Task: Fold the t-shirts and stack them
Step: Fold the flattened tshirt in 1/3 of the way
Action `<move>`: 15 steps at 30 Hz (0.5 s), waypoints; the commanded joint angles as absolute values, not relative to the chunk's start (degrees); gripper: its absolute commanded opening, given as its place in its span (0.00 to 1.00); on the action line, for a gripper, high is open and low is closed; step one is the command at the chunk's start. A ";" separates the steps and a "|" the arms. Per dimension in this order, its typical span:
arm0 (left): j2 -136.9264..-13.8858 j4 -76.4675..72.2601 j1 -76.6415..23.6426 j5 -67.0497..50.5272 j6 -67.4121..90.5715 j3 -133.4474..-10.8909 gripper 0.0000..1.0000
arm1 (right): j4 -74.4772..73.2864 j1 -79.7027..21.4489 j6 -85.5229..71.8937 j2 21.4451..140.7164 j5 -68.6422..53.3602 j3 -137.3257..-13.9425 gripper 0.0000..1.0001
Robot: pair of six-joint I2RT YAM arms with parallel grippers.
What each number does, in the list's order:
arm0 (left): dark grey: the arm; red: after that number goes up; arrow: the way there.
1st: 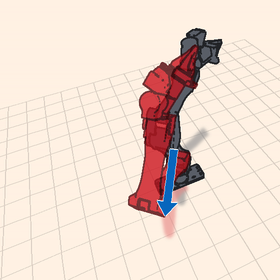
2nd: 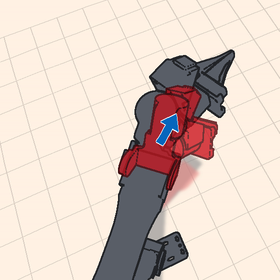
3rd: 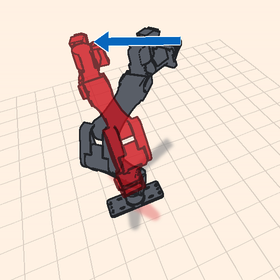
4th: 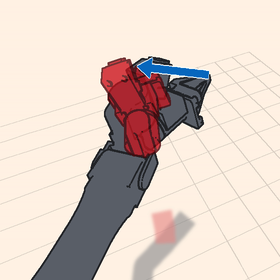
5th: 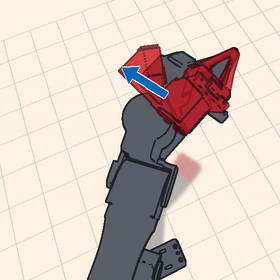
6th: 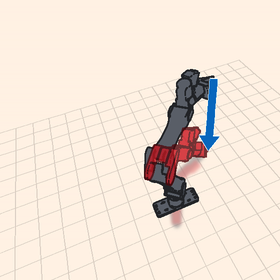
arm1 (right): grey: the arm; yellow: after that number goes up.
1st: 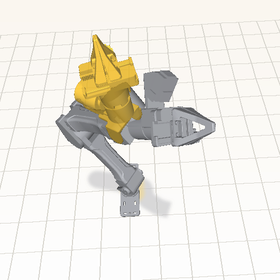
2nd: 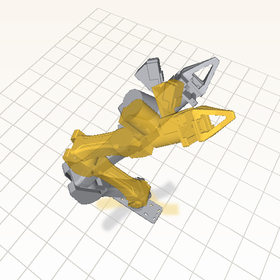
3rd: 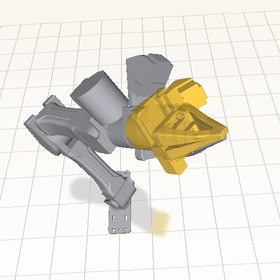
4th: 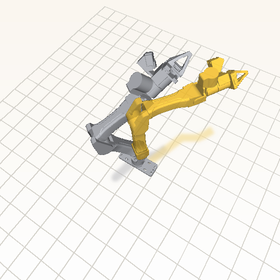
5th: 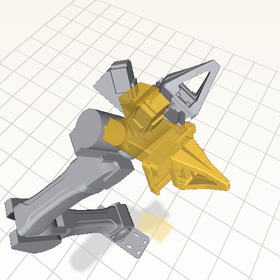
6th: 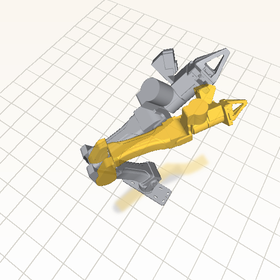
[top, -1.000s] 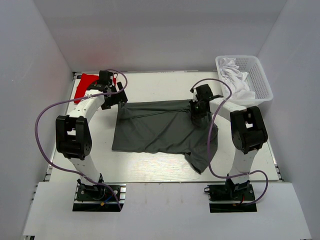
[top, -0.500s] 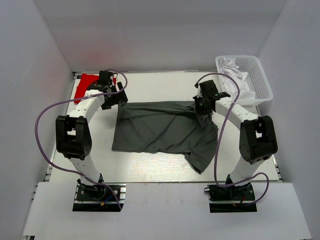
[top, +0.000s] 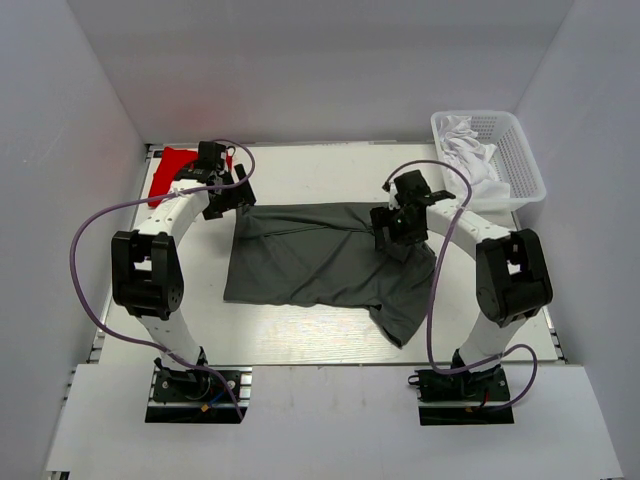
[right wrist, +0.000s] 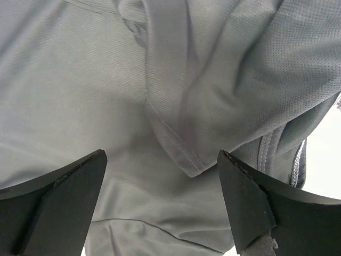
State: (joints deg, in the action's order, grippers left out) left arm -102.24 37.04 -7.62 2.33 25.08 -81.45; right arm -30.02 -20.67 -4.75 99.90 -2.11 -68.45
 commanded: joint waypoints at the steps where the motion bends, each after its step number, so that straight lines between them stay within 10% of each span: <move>1: -101.25 36.91 -7.65 1.15 24.87 -82.35 1.00 | -28.32 -20.74 -4.30 95.29 -4.57 -70.22 0.90; 10: -101.25 36.91 -7.65 0.09 24.87 -82.35 1.00 | -21.54 -20.65 -8.17 99.21 -12.21 -74.18 0.90; 15: -101.78 36.91 -7.65 -1.05 24.87 -82.88 1.00 | -17.32 -20.74 -8.35 103.87 -14.50 -75.67 0.70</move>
State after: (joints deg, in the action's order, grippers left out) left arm -102.48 37.06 -7.62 0.43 25.06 -81.45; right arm -20.75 -20.64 -7.55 101.08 -11.57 -73.67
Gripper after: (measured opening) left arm 0.997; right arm 0.716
